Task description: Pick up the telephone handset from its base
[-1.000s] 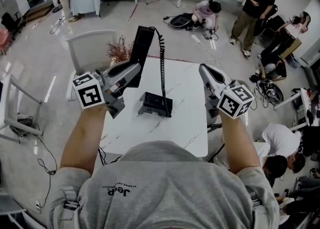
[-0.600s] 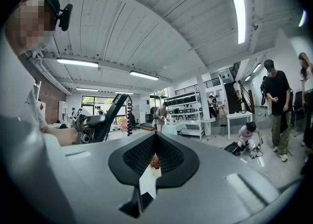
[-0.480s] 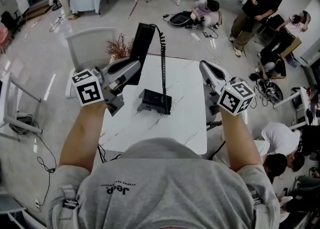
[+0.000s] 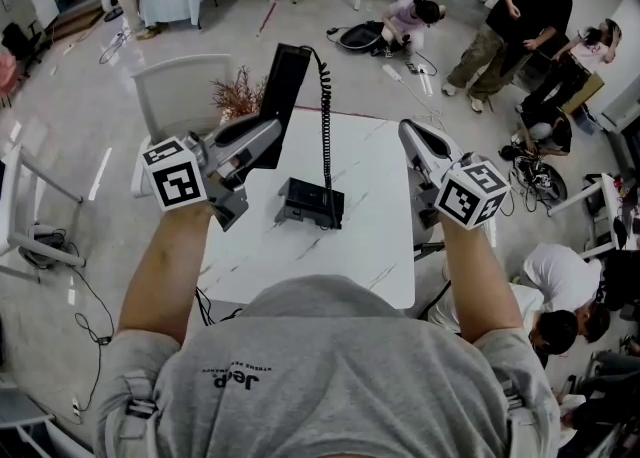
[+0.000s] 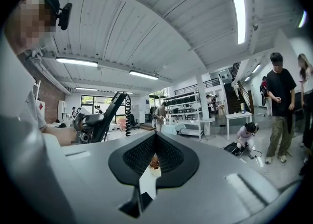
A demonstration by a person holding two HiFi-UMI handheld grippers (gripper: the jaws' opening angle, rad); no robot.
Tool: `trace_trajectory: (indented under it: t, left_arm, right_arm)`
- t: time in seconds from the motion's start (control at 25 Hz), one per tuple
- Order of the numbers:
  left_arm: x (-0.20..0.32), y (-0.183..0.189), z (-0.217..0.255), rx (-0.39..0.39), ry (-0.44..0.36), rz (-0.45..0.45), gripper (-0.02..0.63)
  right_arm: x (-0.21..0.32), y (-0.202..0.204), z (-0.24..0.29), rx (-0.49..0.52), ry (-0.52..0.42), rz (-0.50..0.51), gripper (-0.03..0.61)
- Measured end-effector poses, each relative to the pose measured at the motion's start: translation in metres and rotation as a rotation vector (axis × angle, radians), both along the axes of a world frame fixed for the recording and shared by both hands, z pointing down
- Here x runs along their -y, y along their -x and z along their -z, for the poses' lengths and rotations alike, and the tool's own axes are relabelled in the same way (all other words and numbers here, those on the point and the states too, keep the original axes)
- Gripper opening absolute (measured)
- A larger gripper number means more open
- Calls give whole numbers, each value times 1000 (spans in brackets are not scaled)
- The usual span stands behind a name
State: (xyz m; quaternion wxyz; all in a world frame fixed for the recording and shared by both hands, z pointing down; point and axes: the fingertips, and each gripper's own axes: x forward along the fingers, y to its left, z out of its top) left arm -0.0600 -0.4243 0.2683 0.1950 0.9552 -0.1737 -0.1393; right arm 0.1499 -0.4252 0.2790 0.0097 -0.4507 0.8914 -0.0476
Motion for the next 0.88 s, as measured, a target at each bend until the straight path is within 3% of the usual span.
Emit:
trace_trajectory:
  t: [0.2,0.88]
  left_arm:
    - [-1,0,1,-1,-3,-3,138]
    - [-2,-1,4,3,-7,-13,138]
  right_arm:
    - [-2,3,2,-43,-27,-2,3]
    - [-2,5,2,-48,-14,3,3]
